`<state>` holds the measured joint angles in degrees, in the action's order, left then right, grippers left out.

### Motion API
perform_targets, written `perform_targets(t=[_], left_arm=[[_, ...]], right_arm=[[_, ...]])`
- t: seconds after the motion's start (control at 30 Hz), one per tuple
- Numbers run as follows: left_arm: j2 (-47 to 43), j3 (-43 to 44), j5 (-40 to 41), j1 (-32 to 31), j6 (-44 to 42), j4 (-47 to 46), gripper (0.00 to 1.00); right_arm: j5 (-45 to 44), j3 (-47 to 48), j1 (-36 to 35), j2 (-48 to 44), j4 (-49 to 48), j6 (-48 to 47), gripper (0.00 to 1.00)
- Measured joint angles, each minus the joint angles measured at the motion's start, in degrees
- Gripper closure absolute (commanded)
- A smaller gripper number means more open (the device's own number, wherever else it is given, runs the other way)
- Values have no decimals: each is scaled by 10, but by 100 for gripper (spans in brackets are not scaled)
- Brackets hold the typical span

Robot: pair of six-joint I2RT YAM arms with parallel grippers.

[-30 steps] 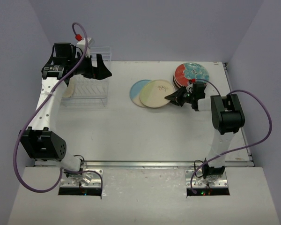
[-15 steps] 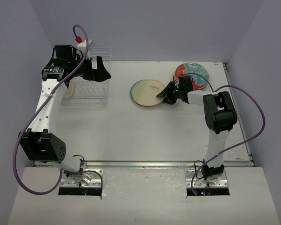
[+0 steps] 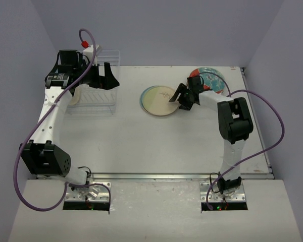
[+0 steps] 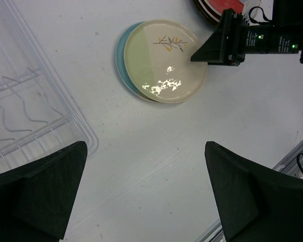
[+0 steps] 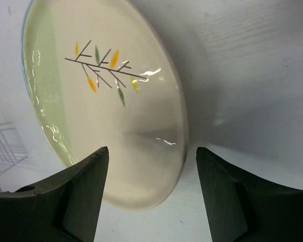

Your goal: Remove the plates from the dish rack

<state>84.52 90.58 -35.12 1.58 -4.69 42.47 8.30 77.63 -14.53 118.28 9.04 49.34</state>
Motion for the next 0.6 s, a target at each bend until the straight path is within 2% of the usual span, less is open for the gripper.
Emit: perform_targets(t=[0.23,0.6], left_arm=[[-5,-3,12,0,-4,2,0],[-14,-6,26,0,-15,2,0]], right_arm=[[-37,35,-28,19,29,-31,30],[-38,77,-37,58,44,-56,27]])
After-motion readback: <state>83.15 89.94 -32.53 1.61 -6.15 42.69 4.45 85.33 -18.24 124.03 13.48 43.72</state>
